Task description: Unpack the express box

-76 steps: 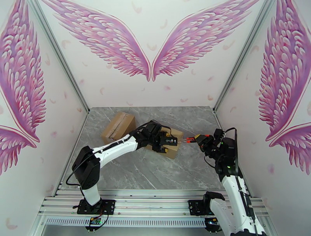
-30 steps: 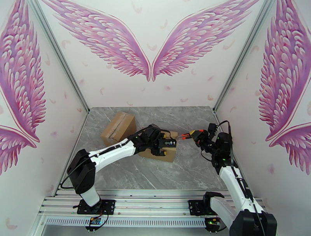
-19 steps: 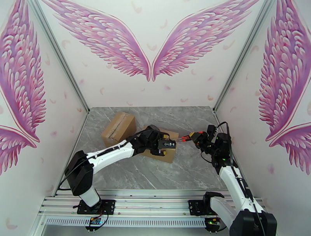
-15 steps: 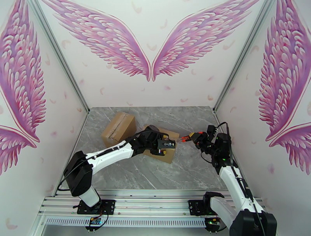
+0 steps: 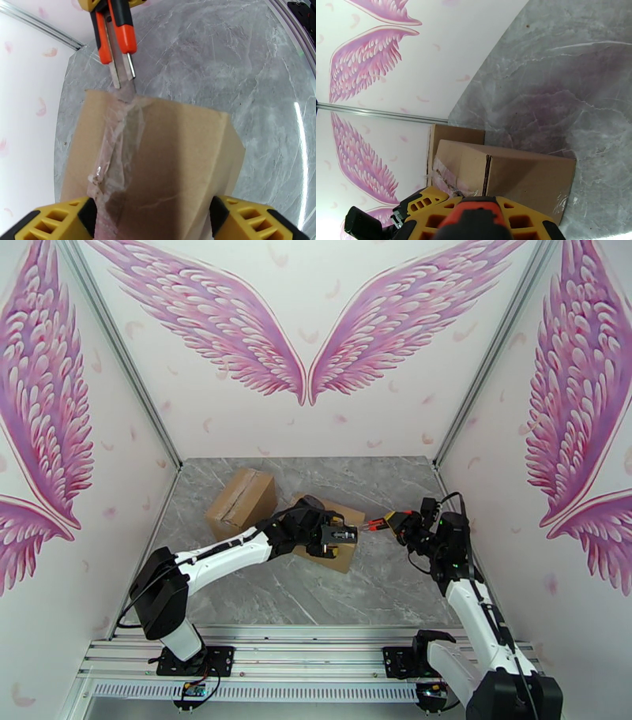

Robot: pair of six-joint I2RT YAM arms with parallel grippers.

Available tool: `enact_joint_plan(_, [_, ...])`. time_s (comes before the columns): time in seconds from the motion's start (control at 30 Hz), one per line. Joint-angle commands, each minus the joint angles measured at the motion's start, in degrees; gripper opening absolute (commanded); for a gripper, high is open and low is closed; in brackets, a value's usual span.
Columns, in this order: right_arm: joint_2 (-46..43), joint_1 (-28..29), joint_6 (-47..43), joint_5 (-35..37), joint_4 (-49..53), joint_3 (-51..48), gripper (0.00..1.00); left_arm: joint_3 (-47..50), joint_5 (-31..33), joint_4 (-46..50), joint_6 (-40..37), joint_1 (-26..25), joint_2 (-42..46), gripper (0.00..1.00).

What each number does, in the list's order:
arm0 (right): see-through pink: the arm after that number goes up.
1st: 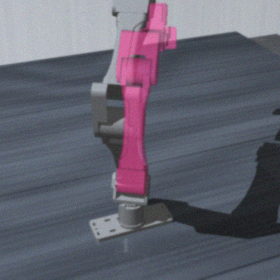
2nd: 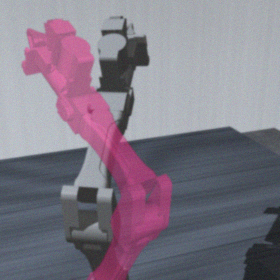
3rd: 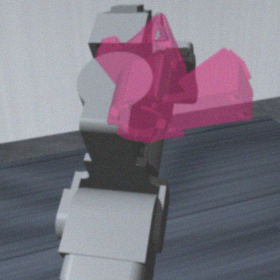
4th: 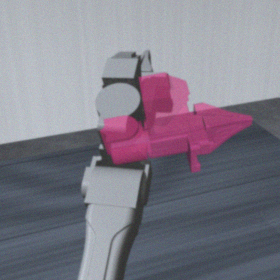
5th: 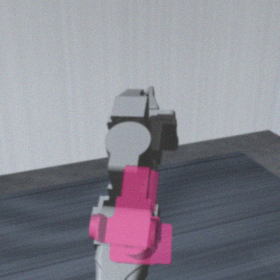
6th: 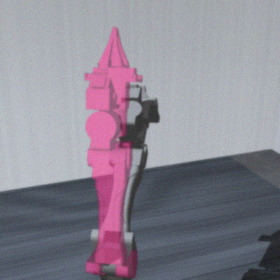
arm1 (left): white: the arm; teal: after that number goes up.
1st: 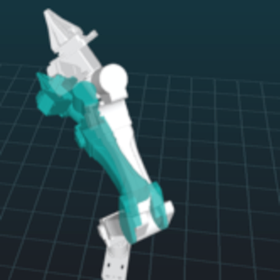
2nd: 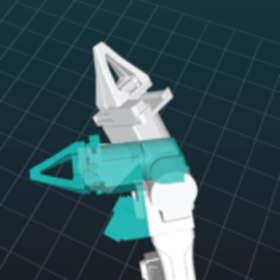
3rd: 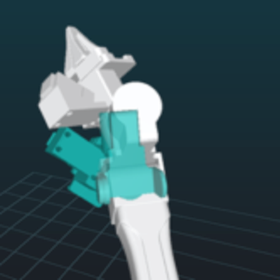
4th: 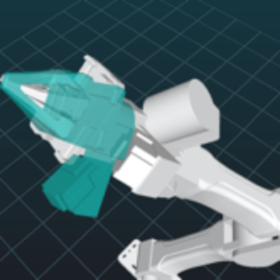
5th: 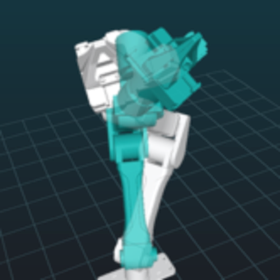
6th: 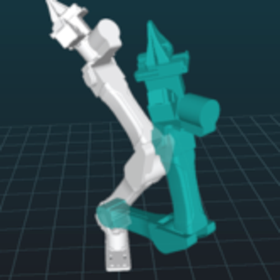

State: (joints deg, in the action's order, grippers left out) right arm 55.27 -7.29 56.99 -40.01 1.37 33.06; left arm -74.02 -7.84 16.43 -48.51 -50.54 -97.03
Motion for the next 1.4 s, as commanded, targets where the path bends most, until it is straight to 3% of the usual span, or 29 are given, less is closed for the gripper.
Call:
enact_joint_plan(0.0, [1.2,0.4,3.1,-5.1,-1.3,-2.1,0.0,-4.1,-0.5,-2.2,-0.6,-0.4,-2.0,0.82])
enact_joint_plan(0.3, [3.2,0.4,7.6,-10.6,-5.8,-2.7,0.0,-7.7,0.6,-2.2,-1.2,-0.3,-5.7,0.83])
enact_joint_plan(0.87, [3.4,0.5,3.2,-19.7,-0.3,-2.3,0.0,-9.0,0.0,-1.7,-1.3,3.5,-6.3,0.78])
enact_joint_plan(1.13, [3.7,0.5,-7.9,-22.3,13.9,2.3,0.0,-7.9,-4.9,-1.0,-4.6,6.1,-4.4,0.75])
enact_joint_plan(1.37, [5.5,0.5,-14.3,-22.9,21.3,6.7,0.0,-7.7,-4.7,-0.5,-4.7,7.1,-3.9,0.73])
